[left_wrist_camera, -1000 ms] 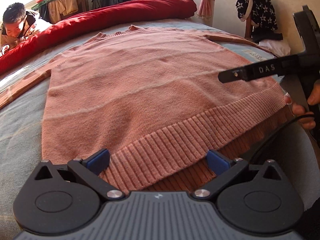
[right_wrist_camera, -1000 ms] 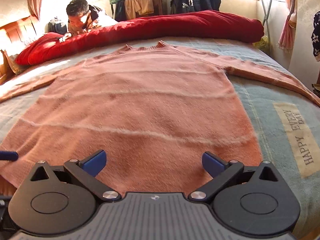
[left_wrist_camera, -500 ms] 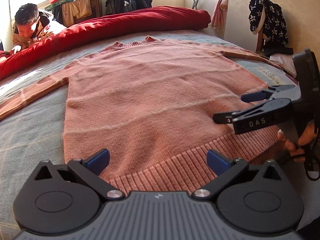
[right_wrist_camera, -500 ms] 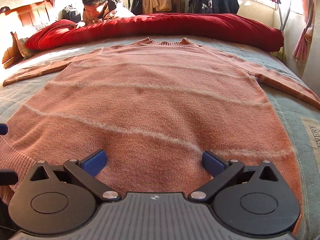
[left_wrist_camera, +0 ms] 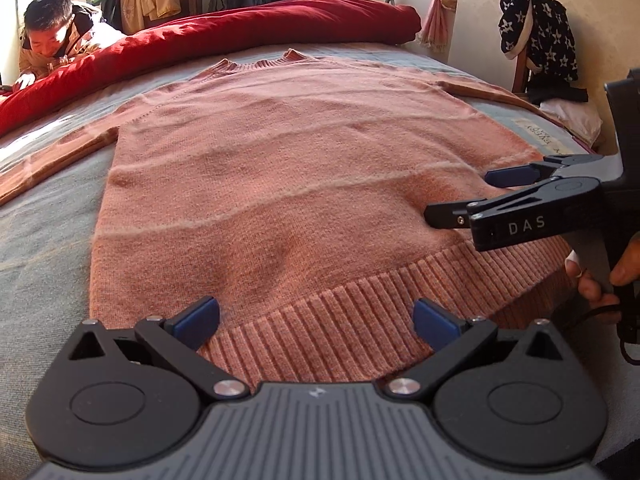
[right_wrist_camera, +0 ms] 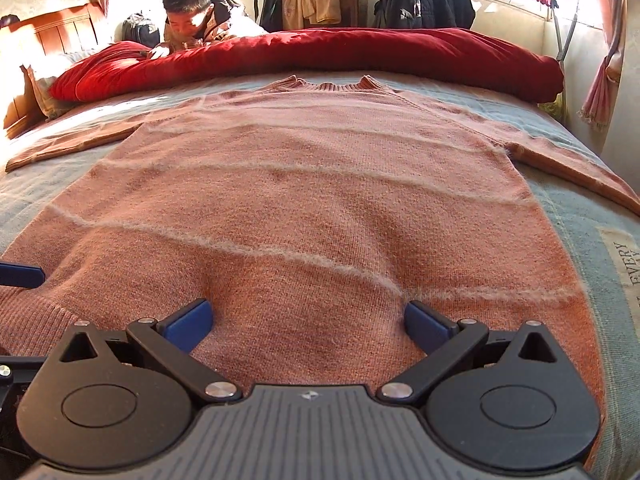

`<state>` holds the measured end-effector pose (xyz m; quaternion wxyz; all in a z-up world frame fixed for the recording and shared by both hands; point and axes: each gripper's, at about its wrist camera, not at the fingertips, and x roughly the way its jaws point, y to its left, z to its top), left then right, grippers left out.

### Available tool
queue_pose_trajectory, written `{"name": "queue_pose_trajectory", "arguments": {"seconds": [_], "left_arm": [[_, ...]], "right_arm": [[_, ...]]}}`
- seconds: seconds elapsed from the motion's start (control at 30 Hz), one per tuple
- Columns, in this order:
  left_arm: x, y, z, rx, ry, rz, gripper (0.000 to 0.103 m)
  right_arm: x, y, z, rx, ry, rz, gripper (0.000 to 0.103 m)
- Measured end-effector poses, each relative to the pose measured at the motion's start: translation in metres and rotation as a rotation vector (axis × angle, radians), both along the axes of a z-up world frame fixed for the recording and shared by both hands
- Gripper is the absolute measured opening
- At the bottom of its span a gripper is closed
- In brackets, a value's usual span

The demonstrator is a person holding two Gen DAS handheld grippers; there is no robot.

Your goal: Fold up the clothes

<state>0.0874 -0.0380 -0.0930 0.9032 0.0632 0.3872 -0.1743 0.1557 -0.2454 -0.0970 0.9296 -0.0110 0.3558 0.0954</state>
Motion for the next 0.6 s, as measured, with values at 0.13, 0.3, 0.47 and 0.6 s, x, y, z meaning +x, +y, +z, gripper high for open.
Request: {"name": "queue_pose_trajectory", "arguments": {"seconds": [0.13, 0.3, 0.47, 0.6], "left_arm": [[0.003, -0.002, 0.007, 0.013, 0.000, -0.008, 0.102], [0.018, -0.006, 0.020, 0.007, -0.055, -0.018, 0.102], [0.029, -0.009, 0.002, -0.020, 0.006, 0.004, 0.102], [0.017, -0.003, -0.004, -0.035, -0.007, 0.005, 0.103]], "right_arm": [[-0.002, -0.001, 0.001, -0.005, 0.000, 0.004, 0.103], [-0.009, -0.001, 0.001, -0.011, -0.008, 0.000, 0.103], [-0.026, -0.004, 0.001, -0.009, -0.031, 0.000, 0.103], [-0.037, -0.013, 0.011, 0.004, -0.038, -0.001, 0.103]]}}
